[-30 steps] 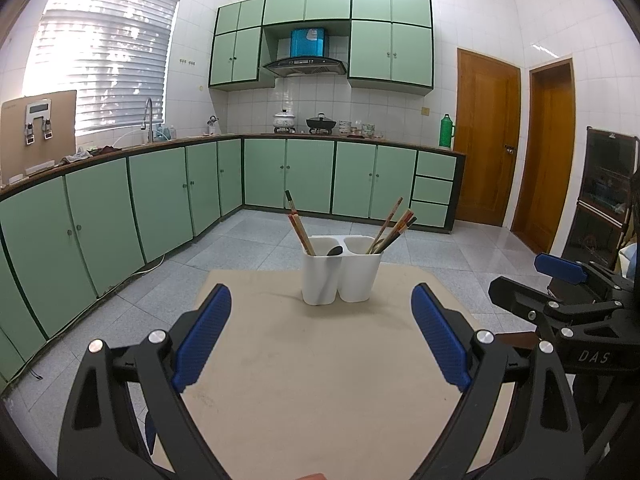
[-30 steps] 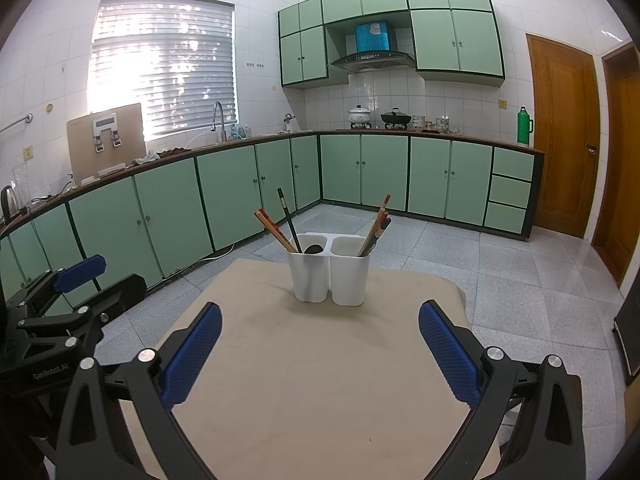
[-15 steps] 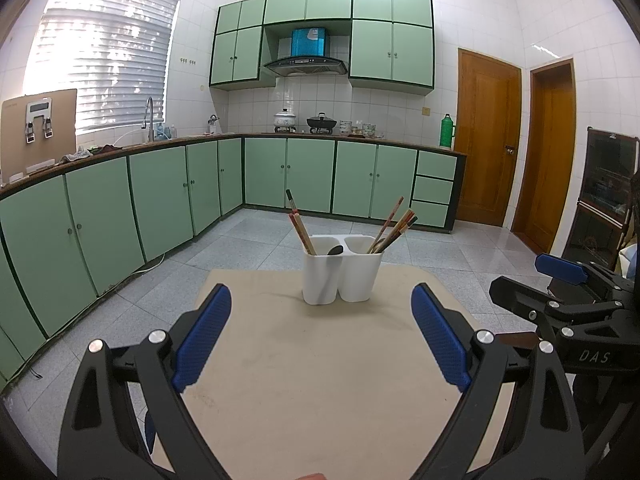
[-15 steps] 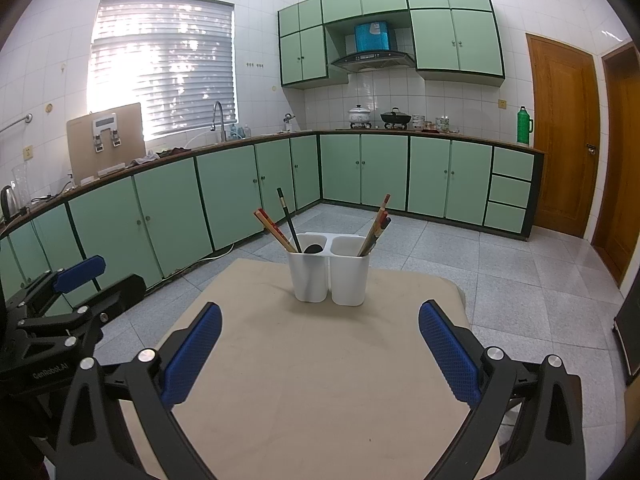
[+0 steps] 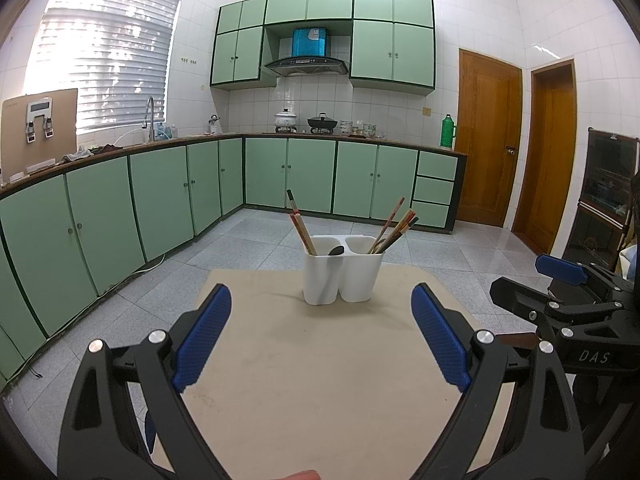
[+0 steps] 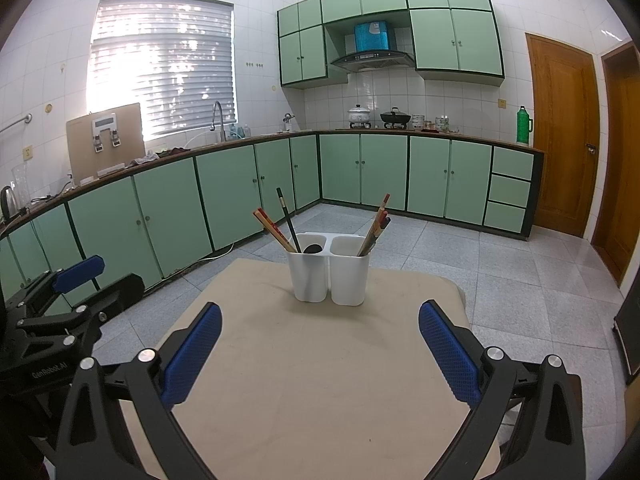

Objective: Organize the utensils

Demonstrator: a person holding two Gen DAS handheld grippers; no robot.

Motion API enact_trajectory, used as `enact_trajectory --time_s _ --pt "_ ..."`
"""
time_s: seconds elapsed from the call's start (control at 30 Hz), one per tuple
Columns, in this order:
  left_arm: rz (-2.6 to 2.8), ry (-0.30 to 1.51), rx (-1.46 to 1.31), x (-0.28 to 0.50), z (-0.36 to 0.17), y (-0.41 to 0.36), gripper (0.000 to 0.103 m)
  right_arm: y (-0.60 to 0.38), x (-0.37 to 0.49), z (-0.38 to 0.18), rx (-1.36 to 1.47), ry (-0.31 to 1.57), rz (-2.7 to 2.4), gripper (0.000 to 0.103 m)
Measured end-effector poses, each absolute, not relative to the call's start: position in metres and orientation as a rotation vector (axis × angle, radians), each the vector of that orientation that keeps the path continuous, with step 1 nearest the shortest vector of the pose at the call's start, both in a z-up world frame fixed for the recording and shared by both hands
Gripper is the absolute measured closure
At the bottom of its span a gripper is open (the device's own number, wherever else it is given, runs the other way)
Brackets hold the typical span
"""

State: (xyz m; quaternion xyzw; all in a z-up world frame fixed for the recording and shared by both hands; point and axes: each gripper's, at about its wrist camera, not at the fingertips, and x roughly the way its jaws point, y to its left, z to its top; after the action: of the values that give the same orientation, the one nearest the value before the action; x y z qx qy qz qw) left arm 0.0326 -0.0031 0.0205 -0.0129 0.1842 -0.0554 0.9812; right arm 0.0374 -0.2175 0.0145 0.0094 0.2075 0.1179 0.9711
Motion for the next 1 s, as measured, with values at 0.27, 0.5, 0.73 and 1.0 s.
enact_trajectory --time_s 0.27,0.5,0.73,1.0 --pt "-0.112 0.371 -0.024 0.0324 0.0205 -0.0029 0.014 -0.2175 0.0373 0.0144 0.019 0.418 0.237 0.006" --pt "-0.11 0.371 -0.024 0.0322 0.0203 -0.0023 0.014 -0.2175 0.0374 0.0144 0.02 0.42 0.238 0.006" --pt "-0.11 0.373 -0.026 0.0323 0.0189 -0.0014 0.014 -0.217 0.0382 0.0146 0.018 0.42 0.237 0.006" --pt "-0.112 0.376 -0.035 0.0325 0.0152 0.0007 0.014 -0.2187 0.0424 0.0118 0.015 0.424 0.233 0.006"
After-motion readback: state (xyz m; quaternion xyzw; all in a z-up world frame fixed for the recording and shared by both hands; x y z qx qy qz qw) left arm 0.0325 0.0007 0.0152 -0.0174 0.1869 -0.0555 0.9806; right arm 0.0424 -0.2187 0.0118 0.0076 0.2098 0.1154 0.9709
